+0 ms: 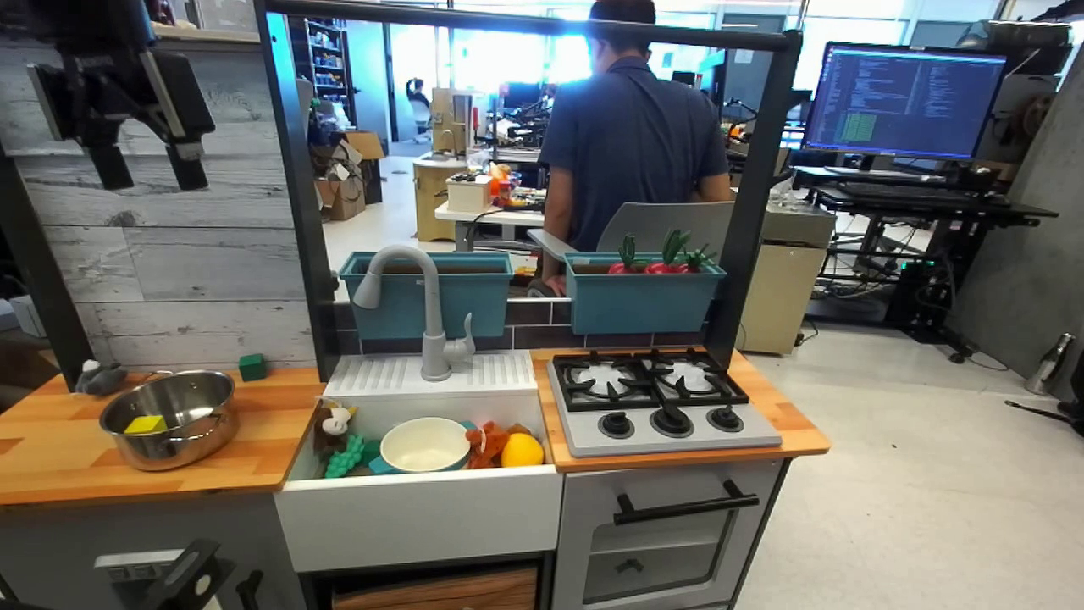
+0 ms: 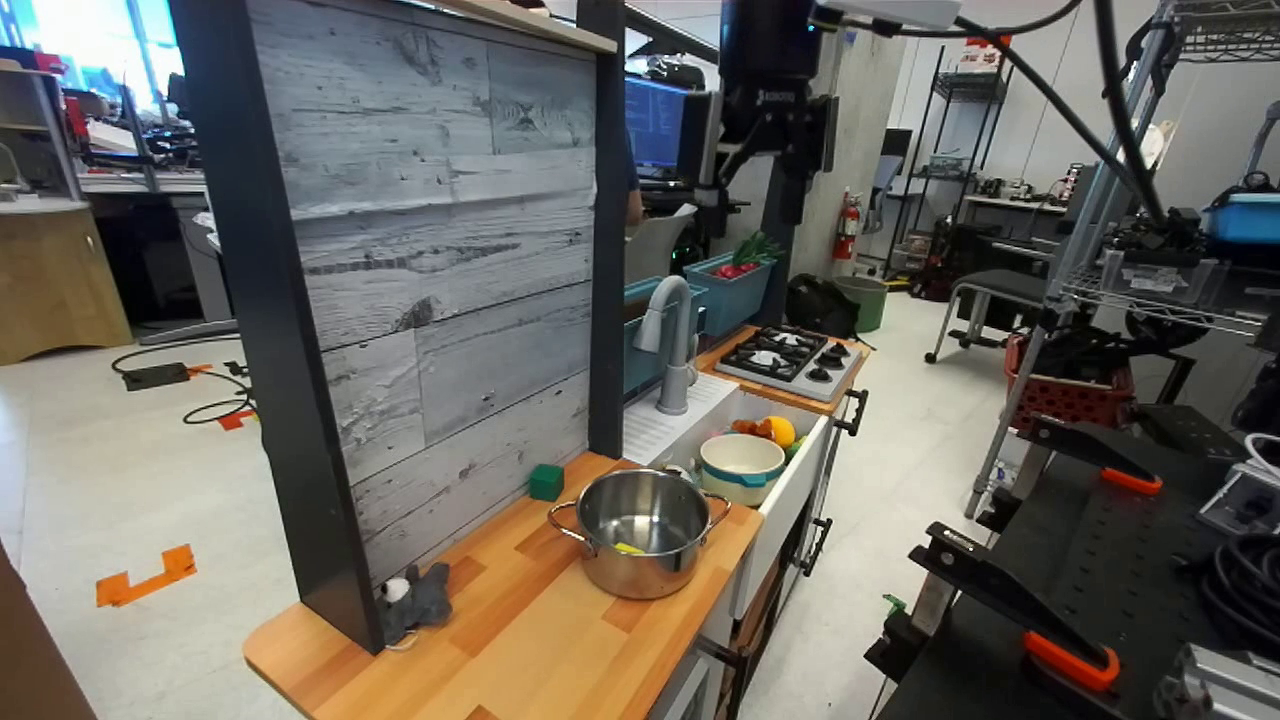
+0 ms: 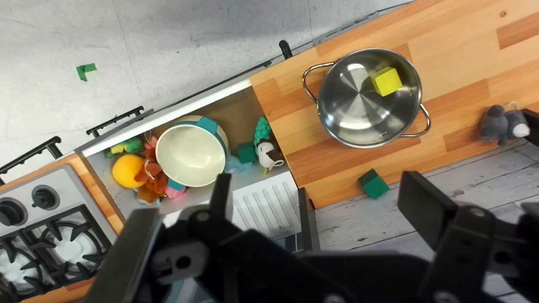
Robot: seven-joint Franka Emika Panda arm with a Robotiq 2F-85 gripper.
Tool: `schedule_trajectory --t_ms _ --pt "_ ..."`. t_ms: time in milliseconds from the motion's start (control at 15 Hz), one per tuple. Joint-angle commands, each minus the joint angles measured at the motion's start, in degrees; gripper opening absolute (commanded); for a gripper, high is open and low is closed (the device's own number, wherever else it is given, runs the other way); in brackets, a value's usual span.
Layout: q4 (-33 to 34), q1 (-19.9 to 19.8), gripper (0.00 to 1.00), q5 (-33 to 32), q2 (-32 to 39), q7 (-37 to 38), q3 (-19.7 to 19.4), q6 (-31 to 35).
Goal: Move the silver pot to the right
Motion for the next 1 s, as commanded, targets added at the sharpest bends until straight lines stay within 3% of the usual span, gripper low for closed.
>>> schedule_trajectory --t_ms 0,600,933 --pt "7.6 3.0 1.0 0.0 6.8 2.0 -2.0 -4.8" --pt "12.1 8.9 1.0 -0.3 17.2 10.4 -5.9 -2.8" --pt "13.7 10.1 1.0 0.7 21.1 14.2 -7.3 -3.6"
